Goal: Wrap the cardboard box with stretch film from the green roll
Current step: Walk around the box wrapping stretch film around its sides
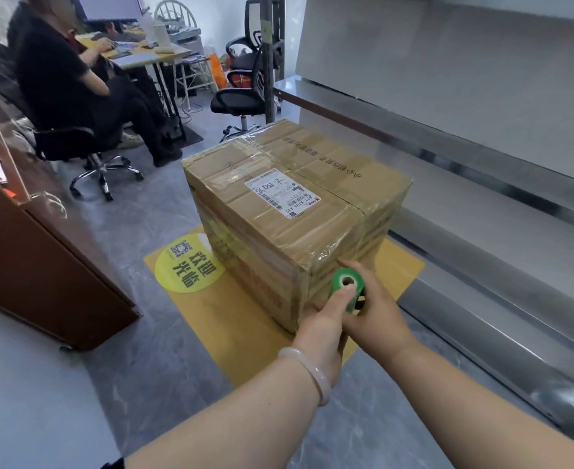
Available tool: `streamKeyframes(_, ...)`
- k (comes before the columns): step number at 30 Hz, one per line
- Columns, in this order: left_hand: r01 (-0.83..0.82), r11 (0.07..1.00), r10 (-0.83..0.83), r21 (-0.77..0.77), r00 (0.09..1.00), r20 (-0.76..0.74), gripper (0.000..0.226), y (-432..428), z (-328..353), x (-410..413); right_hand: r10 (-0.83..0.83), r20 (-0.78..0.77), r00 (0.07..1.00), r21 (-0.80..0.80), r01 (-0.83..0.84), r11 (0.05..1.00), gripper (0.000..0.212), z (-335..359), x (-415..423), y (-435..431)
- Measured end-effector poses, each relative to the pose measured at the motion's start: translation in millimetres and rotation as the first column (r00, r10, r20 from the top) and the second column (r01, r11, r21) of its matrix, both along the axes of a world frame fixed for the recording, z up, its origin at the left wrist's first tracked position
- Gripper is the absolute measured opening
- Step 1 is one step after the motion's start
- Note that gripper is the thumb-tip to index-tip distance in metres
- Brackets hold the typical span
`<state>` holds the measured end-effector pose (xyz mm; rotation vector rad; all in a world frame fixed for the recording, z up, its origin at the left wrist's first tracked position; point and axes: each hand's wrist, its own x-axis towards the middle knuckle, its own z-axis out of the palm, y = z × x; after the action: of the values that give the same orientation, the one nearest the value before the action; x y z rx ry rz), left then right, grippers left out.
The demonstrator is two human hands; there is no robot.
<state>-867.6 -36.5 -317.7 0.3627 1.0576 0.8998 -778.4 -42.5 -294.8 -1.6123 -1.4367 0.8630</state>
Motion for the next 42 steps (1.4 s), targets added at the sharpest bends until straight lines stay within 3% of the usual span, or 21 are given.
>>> streamKeyframes(5,-0.043,0.999,0.043,-0.005,0.999,-0.023,0.079,7.7,-6.4,12.8,0.065,0.047,0.997,-0.08,-0.061,0.995,0.026,3.0,18.8,11.6)
streamKeyframes(10,-0.124,0.991,0.123,-0.048,0.992,-0.014,0.094,9.1,-4.7,43.9,0.066,0.179,0.982,-0.08,-0.053,0.995,0.037,7.4,42.1,31.3)
streamKeyframes(12,-0.159,0.985,0.158,-0.072,0.987,-0.025,0.077,13.3,-2.7,58.9,0.127,0.211,0.969,-0.099,-0.108,0.989,0.042,7.6,55.2,43.6)
streamKeyframes(15,-0.279,0.955,0.274,-0.103,0.96,-0.061,0.036,23.7,4.5,75.9,0.314,0.204,0.927,-0.118,-0.295,0.948,0.025,4.0,76.9,63.6)
streamKeyframes(17,-0.335,0.939,0.33,-0.078,0.942,-0.063,0.033,32.1,7.2,85.3,0.448,0.137,0.883,-0.118,-0.435,0.893,0.041,3.4,92.9,75.3)
streamKeyframes(20,-0.426,0.903,0.422,-0.052,0.904,-0.076,0.049,43.0,6.7,98.9,0.522,0.098,0.847,-0.107,-0.513,0.852,0.058,4.2,110.6,87.9)
streamKeyframes(25,-0.562,0.825,0.562,-0.06,0.827,-0.025,0.07,50.5,4.2,124.0,0.511,0.268,0.817,-0.035,-0.522,0.852,0.039,2.4,124.4,97.7)
streamKeyframes(27,-0.538,0.842,0.536,-0.04,0.843,-0.053,0.098,46.8,5.4,137.7,0.48,0.308,0.821,-0.042,-0.493,0.869,0.033,5.5,128.3,101.9)
streamKeyframes(29,-0.519,0.854,0.516,-0.024,0.854,-0.069,0.12,46.3,6.5,148.2,0.463,0.329,0.823,-0.055,-0.473,0.879,0.042,8.1,131.6,106.6)
streamKeyframes(31,-0.503,0.864,0.503,0.003,0.862,-0.064,0.108,54.8,1.2,146.8,0.484,0.326,0.812,-0.059,-0.493,0.868,0.041,6.1,135.9,113.5)
streamKeyframes(33,-0.456,0.889,0.457,0.025,0.889,-0.034,0.091,63.4,-2.0,140.2,0.53,0.231,0.816,-0.086,-0.525,0.847,0.038,1.0,142.7,119.8)
streamKeyframes(37,-0.398,0.917,0.398,0.007,0.916,-0.05,0.103,72.0,-13.7,136.3,0.602,0.023,0.798,-0.095,-0.598,0.796,0.059,-7.7,155.7,126.5)
streamKeyframes(39,-0.423,0.906,0.421,-0.012,0.905,-0.055,0.111,73.9,-19.8,138.7,0.625,0.079,0.777,-0.074,-0.62,0.781,0.057,-10.7,158.3,128.7)
streamKeyframes(42,-0.492,0.87,0.491,0.009,0.868,-0.072,0.13,74.0,-25.8,151.0,0.575,0.23,0.785,-0.075,-0.575,0.815,0.031,-10.2,163.6,128.8)
